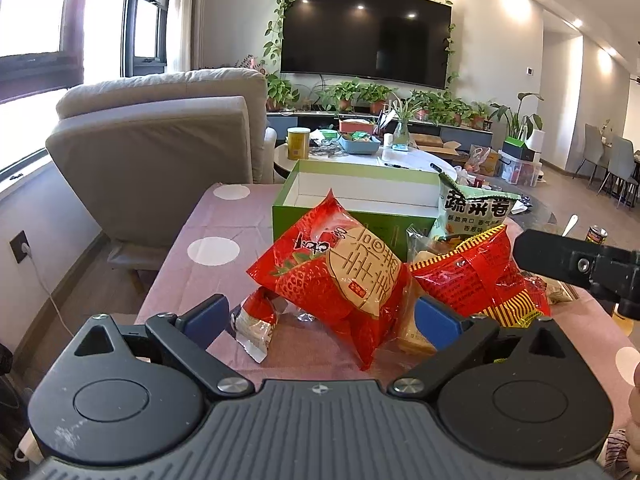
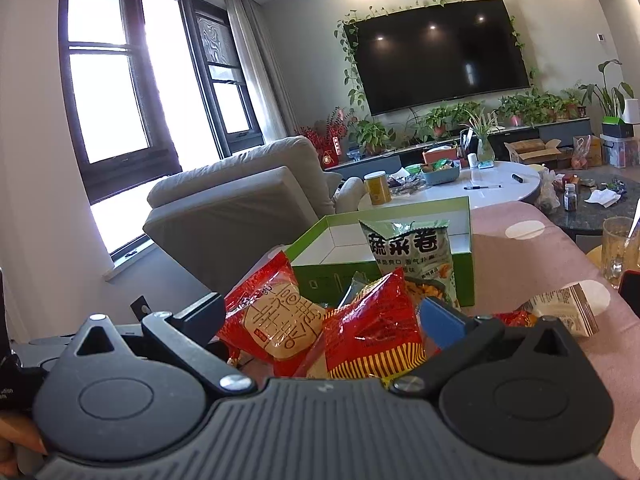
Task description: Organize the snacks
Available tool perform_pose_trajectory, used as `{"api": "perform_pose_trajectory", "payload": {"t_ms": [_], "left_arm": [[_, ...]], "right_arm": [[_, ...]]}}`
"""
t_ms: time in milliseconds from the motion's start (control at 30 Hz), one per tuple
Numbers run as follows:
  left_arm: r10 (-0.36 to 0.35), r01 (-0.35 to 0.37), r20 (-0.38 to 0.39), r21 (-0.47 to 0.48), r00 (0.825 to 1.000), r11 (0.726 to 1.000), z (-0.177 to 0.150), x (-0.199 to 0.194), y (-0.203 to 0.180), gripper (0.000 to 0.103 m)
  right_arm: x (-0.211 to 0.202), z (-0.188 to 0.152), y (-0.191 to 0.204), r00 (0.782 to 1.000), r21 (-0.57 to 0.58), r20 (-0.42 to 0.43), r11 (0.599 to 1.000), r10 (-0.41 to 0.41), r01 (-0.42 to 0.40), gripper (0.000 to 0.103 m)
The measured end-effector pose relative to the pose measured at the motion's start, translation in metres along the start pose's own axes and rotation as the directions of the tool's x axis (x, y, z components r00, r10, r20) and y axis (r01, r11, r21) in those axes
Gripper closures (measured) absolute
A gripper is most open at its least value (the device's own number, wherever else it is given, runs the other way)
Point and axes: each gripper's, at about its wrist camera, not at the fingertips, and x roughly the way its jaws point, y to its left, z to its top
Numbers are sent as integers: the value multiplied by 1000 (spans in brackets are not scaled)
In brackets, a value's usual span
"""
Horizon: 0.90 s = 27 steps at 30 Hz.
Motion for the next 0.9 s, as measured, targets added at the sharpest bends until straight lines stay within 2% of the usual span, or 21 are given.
{"api": "perform_pose_trajectory", "payload": {"t_ms": [900], "left_arm": [[8, -8, -1, 10, 1000, 1000, -2, 2, 2, 4]], "right_arm": [[4, 0, 1, 999, 12, -29, 1000, 20, -19, 3]]}}
